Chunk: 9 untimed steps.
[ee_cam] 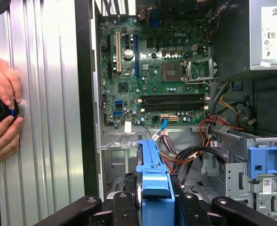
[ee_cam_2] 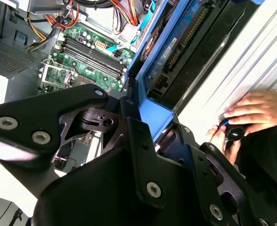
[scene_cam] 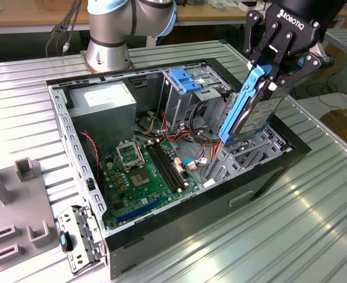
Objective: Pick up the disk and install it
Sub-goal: 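Insert the disk into the insertion slot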
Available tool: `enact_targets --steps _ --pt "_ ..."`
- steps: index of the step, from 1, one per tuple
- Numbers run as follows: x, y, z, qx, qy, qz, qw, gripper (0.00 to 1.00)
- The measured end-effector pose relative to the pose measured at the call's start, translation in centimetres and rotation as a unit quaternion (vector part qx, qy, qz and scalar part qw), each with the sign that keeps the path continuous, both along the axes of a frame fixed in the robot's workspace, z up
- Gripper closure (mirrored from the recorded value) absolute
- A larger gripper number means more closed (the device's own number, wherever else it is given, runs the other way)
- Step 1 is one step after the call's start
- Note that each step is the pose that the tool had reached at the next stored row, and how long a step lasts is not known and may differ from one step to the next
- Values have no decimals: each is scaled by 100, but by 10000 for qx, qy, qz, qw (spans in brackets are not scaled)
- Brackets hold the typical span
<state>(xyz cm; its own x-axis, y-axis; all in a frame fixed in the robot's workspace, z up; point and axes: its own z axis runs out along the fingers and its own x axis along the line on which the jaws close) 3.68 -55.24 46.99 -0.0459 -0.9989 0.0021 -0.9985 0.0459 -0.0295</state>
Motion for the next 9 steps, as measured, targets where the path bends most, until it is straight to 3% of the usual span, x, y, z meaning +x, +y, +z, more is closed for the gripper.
enact_targets --steps 5,9 --pt "0 0 0 0 0 0 10000 63" --pt "-79 -2 1 -1 0 0 10000 63"
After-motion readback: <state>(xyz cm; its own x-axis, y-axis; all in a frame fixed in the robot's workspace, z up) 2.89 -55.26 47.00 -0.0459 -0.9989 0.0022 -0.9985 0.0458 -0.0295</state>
